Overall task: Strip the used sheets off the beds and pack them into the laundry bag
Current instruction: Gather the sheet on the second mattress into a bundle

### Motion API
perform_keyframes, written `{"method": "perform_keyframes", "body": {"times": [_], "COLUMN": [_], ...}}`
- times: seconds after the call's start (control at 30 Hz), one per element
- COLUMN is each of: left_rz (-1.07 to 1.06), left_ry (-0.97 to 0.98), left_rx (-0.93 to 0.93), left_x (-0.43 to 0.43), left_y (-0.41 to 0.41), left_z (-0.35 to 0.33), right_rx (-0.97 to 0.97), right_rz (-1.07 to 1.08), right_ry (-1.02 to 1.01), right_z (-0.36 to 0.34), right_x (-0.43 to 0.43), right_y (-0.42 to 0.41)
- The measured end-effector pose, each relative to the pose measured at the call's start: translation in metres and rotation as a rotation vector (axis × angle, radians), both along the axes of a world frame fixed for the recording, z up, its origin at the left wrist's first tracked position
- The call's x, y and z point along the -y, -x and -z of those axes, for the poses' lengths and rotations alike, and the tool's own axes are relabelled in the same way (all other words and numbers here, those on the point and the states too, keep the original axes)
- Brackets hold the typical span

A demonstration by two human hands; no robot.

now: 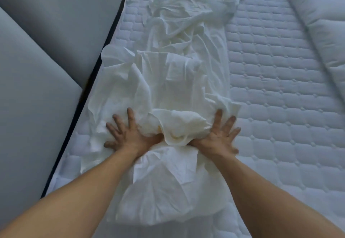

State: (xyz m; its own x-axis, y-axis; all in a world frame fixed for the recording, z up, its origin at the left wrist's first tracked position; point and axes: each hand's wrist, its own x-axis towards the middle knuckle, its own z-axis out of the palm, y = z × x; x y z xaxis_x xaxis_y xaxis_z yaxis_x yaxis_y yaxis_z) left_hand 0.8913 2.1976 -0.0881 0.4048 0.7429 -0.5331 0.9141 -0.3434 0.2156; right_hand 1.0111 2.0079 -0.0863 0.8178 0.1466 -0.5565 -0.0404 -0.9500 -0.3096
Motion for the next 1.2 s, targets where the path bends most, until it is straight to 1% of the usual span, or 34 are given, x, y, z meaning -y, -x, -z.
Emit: {"method": "perform_keyframes", "body": {"times": [0.07,0.13,0.2,0.23,0.27,0.33,0.37,0.4,0.47,0.53,0.6,0.7,0.8,0.83,0.9,1.0,1.07,1.13,1.2], "left_rz": [-0.052,-0.058,-0.045,-0.048,-0.082,-0.201,-0.240,-0.268,-0.317,-0.326,-0.271,-0.114,0.003,0.049,0.126,0.084,-0.012,-0.053,-0.125], "left_ry": [0.054,0.083,0.099,0.124,0.186,0.413,0.527,0.629,0.767,0.834,0.881,0.888,0.874,0.868,0.852,0.848,0.882,0.882,0.825], "left_rx": [0.013,0.006,0.007,0.027,0.090,0.367,0.471,0.534,0.620,0.716,0.780,0.801,0.792,0.769,0.719,0.570,0.495,0.517,0.613], "left_x": [-0.001,-0.005,-0.011,-0.010,-0.007,0.010,0.023,0.038,0.069,0.100,0.134,0.184,0.220,0.230,0.245,0.253,0.252,0.253,0.256], "left_y": [0.000,-0.003,-0.004,-0.004,-0.003,0.004,0.009,0.014,0.019,0.020,0.015,0.010,0.026,0.034,0.052,0.080,0.101,0.121,0.128], "left_z": [0.016,0.018,0.018,0.014,0.010,-0.002,-0.011,-0.019,-0.040,-0.058,-0.078,-0.108,-0.126,-0.129,-0.130,-0.117,-0.106,-0.098,-0.097], "right_rx": [-0.070,-0.055,-0.010,-0.002,-0.012,-0.082,-0.110,-0.120,-0.107,-0.062,-0.007,0.107,0.215,0.217,0.131,-0.072,-0.143,-0.137,-0.096], "right_rz": [0.045,0.048,0.075,0.105,0.156,0.256,0.270,0.263,0.239,0.218,0.182,0.098,0.024,0.018,0.056,0.124,0.179,0.220,0.246], "right_ry": [0.019,0.033,-0.058,-0.160,-0.295,-0.551,-0.630,-0.680,-0.749,-0.802,-0.840,-0.879,-0.907,-0.898,-0.855,-0.770,-0.768,-0.777,-0.794], "right_z": [0.015,0.021,0.026,0.028,0.029,0.024,0.019,0.011,-0.012,-0.042,-0.075,-0.120,-0.149,-0.149,-0.139,-0.110,-0.098,-0.098,-0.104], "right_x": [0.000,-0.004,-0.005,-0.004,-0.001,0.006,0.012,0.021,0.045,0.078,0.115,0.179,0.242,0.258,0.283,0.302,0.304,0.299,0.290], "right_y": [0.003,0.005,0.012,0.019,0.027,0.043,0.047,0.046,0.033,0.020,0.010,0.008,0.036,0.051,0.081,0.118,0.134,0.148,0.154]}}
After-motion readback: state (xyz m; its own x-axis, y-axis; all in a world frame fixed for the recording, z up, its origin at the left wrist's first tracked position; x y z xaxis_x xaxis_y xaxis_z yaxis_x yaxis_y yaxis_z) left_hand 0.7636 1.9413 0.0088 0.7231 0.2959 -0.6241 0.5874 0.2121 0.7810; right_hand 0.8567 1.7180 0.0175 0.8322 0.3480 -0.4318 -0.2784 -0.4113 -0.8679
